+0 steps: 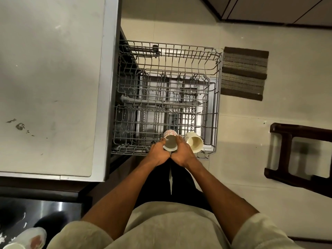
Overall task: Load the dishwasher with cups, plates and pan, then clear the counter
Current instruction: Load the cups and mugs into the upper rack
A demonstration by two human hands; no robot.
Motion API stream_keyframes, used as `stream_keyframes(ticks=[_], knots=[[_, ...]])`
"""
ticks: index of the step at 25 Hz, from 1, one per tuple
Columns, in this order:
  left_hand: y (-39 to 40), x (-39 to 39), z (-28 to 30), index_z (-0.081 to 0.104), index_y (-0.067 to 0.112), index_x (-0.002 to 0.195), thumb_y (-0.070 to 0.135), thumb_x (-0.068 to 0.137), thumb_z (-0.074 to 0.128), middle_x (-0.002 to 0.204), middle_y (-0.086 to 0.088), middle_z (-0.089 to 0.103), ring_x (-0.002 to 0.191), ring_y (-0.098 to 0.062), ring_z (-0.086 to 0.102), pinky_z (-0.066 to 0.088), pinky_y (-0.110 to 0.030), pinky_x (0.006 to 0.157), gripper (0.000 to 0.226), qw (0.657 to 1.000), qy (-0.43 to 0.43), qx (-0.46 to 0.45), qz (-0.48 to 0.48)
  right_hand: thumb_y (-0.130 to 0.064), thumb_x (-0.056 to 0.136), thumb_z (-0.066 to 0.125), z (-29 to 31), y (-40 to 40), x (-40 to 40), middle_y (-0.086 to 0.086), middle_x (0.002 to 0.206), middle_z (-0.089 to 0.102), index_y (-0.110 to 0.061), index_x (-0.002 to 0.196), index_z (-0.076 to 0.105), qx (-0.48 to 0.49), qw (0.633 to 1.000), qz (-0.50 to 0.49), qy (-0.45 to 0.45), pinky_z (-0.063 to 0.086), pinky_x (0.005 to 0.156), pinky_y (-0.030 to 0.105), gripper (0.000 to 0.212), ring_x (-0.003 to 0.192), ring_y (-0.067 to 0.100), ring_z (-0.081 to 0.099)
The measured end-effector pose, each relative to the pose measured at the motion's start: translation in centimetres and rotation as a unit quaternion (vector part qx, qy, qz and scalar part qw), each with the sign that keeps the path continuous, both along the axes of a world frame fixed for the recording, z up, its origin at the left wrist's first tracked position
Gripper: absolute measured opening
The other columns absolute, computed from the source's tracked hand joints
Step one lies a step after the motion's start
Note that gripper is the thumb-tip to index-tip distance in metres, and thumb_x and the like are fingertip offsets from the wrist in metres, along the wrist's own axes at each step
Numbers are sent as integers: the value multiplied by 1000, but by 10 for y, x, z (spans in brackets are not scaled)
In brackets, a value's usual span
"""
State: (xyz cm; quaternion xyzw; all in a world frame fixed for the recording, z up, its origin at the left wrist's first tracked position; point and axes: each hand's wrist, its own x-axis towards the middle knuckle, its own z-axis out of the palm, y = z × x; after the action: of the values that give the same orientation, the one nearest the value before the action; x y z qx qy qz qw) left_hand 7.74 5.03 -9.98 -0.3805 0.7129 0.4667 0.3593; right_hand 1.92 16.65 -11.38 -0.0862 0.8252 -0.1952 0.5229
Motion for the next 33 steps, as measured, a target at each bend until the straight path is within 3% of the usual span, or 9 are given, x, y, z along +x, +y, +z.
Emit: stream_keyframes(ticks=[3, 7, 11, 17, 22, 26, 29, 33], knots=[[2, -3, 3, 46, 17, 147, 19, 88, 61, 138, -10, 59, 120, -28, 58, 47, -36, 103, 61, 1000, 7, -11, -14, -40, 85, 63, 2, 3, 0, 12, 165, 21, -12, 159, 21, -3, 1000, 25, 5, 23, 123, 38, 90, 152, 27, 23], [4, -3, 14, 26, 14, 156, 10, 89, 58, 163, -4, 22, 148, -29, 28, 23, -41, 119, 75, 997, 18, -41, -69, -34, 91, 59, 12, 10, 1, 7, 169, 6, -11, 161, 11, -5, 997, 62, 48, 16, 124, 35, 88, 155, 21, 9], [2, 4, 25, 11, 18, 159, 16, 85, 63, 167, 0, 7, 153, -22, 11, 18, -47, 123, 90, 990, 45, -71, -110, -30, 92, 61, 29, 13, -3, 4, 169, -5, -12, 161, 3, -14, 987, 121, 106, 13, 126, 34, 91, 155, 21, 3], [-8, 15, 68, -3, 11, 158, 11, 87, 56, 166, -6, -10, 153, -17, -9, 7, -38, 125, 92, 952, 177, -222, -115, -24, 96, 50, 70, -22, -15, 11, 166, -16, -7, 160, -5, -81, 928, 261, 253, -10, 124, 30, 86, 154, 21, -14], [-26, 47, 111, 1, 8, 158, 22, 80, 50, 166, -10, -4, 153, -18, -8, 9, -39, 125, 93, 909, 238, -338, -57, -30, 100, 49, 120, -67, -4, 10, 166, -18, -8, 159, -8, -167, 859, 352, 333, -4, 127, 36, 85, 154, 21, -16], [-34, 94, 161, -6, 14, 152, 20, 80, 47, 163, -5, -8, 151, -17, -11, -4, -29, 123, 90, 872, 283, -396, 55, -24, 100, 46, 163, -103, 29, 10, 168, -7, -7, 160, 2, -269, 801, 397, 359, -4, 126, 34, 77, 155, 20, -8], [-36, 141, 186, 4, 9, 157, 21, 83, 39, 165, -7, -2, 153, -19, -5, 2, -33, 125, 83, 836, 276, -454, 136, -19, 99, 49, 191, -122, 68, 8, 168, -2, -8, 161, 7, -339, 765, 423, 349, -3, 126, 31, 75, 155, 19, -4], [-26, 223, 208, 21, 3, 155, 11, 81, 46, 165, -11, 13, 153, -18, 6, 1, -23, 123, 79, 785, 273, -502, 240, -18, 98, 56, 220, -139, 146, 6, 169, 3, -10, 160, 14, -411, 712, 474, 316, -1, 125, 28, 75, 155, 16, -1]])
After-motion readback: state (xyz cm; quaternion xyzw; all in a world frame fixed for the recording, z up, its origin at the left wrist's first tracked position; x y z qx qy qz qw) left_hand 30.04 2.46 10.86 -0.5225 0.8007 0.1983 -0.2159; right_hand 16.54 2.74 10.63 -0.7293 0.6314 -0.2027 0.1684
